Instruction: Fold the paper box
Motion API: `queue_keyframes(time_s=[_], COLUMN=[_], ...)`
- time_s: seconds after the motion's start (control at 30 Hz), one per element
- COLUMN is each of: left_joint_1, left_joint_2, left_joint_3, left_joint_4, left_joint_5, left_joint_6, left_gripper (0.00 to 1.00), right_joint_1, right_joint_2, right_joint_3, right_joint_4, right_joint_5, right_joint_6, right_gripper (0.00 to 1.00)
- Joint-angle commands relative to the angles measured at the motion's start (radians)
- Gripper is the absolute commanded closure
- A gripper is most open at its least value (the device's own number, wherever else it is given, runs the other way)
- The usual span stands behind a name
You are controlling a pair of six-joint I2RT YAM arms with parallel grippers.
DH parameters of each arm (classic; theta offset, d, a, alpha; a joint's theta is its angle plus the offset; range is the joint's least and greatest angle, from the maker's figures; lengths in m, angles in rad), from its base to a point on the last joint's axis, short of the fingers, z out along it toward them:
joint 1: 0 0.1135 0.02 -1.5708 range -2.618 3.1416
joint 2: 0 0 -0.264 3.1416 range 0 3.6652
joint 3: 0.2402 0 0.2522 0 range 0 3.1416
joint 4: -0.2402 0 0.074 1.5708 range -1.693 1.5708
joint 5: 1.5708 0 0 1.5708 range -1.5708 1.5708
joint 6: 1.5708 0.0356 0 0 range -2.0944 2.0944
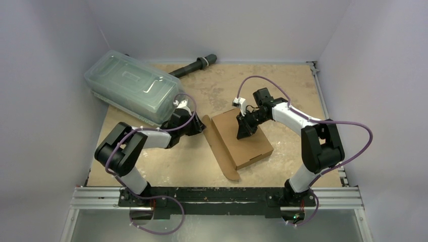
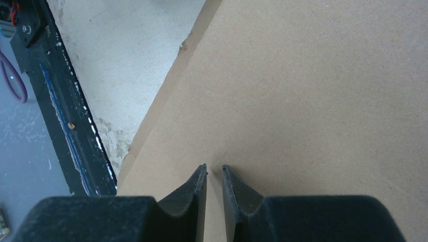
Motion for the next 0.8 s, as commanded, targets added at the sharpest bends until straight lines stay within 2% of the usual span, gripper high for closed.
queue_keyframes(time_s=[0.0, 0.17, 0.3, 0.53, 0.77], left_joint_1=[0.005, 0.005, 0.005, 0.006, 0.005], left_joint_2=[0.056, 0.096, 0.105, 0.021, 0.013], left_joint_3=[0.029, 0.028, 0.029, 0.035, 0.062], left_joint_4=[0.007, 0.06, 0.08, 0.088, 0.117], left_joint_5=[0.027, 0.069, 0.09, 0.132, 0.216], left_joint_6=[-0.024, -0.062, -0.079, -0.153, -0.316], left_gripper=[0.65, 0.79, 1.0, 1.0, 1.0], right_joint_1=[0.002, 0.002, 0.001, 0.002, 0.001], right_joint_2=[0.04, 0.042, 0.041, 0.034, 0.022], right_joint_3=[0.0, 0.0, 0.001, 0.006, 0.011], right_joint_4=[-0.011, -0.012, -0.012, -0.015, -0.017], right_joint_5=[0.079, 0.077, 0.076, 0.063, 0.054], right_joint_6=[-0.017, -0.018, -0.017, -0.025, -0.028], right_gripper=[0.79, 0.79, 0.79, 0.75, 0.71])
